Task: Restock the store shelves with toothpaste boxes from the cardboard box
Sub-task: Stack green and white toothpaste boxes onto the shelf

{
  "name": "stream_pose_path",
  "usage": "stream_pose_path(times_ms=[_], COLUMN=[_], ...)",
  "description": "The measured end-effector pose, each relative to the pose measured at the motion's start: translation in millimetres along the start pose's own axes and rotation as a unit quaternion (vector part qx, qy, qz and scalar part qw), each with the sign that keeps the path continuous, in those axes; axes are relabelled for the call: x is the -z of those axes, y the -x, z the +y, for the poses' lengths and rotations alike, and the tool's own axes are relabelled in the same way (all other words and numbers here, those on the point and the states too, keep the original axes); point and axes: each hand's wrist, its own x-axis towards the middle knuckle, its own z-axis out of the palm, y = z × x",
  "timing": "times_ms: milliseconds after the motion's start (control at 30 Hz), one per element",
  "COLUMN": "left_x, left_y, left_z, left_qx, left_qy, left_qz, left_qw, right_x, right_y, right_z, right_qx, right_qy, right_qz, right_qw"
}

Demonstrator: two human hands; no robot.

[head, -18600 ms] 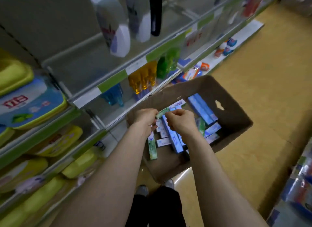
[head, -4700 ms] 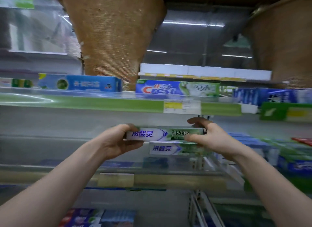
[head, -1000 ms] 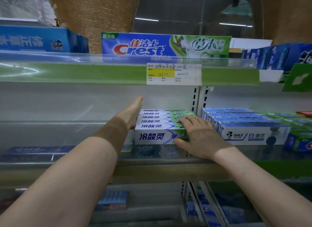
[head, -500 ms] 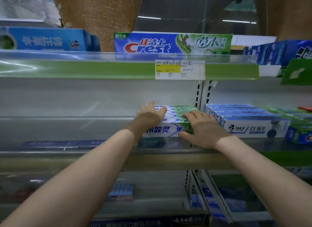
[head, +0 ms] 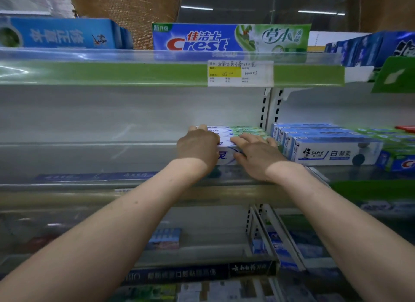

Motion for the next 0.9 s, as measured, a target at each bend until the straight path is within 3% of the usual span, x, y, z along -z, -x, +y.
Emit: stream_pose_path(times_ms=[200,567,733,900], left_x=[-2,1,3,3], left_y=[1,6,-2,1], left_z=[1,16,56,94], left_qx=[-0.006,-0.004,-0.046,-0.142], left_qy=[-0.027,-0.074,-0.035,0.031], left_qz=[0.015,0.011,0.007,0.049], left_qw=[0.999,0.997,0.998,0.988], right_x=[1,13,23,28], right_y=[7,10,27,50], right_z=[2,6,26,52], right_qx=[-0.046,-0.020,0.010,-0.046], right_qy=[-0.032,-0.003,-0.011,-0.010], right_qz=[0.111,0.086,0.149,0.177], right_qw=[0.992,0.996,0.989,0.983])
